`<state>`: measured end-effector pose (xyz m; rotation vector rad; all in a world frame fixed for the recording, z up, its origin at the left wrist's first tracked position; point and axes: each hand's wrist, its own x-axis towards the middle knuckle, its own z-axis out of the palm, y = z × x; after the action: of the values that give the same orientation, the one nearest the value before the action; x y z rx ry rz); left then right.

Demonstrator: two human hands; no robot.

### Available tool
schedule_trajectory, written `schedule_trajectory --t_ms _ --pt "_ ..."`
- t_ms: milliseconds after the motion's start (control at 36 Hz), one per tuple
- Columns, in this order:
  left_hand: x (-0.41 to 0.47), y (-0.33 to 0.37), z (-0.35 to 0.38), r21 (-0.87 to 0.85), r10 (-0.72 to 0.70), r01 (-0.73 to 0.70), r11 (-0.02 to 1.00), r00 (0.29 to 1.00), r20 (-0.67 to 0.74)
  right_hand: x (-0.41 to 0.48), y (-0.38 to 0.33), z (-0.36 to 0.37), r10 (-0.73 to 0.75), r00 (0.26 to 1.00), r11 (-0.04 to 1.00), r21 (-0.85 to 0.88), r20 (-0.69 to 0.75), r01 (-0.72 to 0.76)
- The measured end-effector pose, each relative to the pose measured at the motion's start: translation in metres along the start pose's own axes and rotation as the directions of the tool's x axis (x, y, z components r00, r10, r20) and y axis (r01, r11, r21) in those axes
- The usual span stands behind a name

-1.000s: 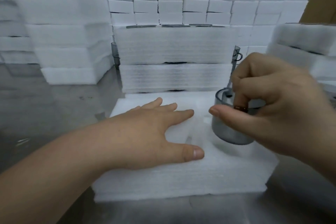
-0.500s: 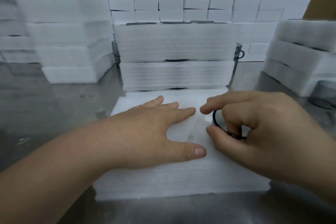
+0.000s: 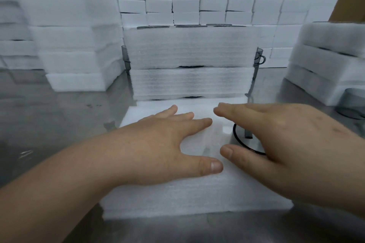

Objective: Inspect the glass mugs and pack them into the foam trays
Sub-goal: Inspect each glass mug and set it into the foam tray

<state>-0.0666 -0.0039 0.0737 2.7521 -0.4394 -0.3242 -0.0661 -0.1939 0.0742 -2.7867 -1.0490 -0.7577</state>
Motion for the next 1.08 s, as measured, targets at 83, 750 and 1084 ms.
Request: schedule_trajectory --t_ms 83,750,1084 --pt "-0.001 0.001 0.001 -0.015 0.002 -0.002 1.000 1.000 -0.009 -0.001 0.002 0.001 0.000 0.998 1.000 -0.015 0.059 0.001" --pt "0.000 0.000 0.002 -0.005 -0.016 0.016 1.000 1.000 -0.024 0.007 -0.005 0.006 0.034 0.957 0.993 0.102 0.289 -0.066" --pt "0.003 -0.006 0.004 0.076 0.022 -0.021 0.997 1.000 -0.011 0.004 0.009 0.004 -0.108 0.777 0.987 0.161 0.620 0.009"
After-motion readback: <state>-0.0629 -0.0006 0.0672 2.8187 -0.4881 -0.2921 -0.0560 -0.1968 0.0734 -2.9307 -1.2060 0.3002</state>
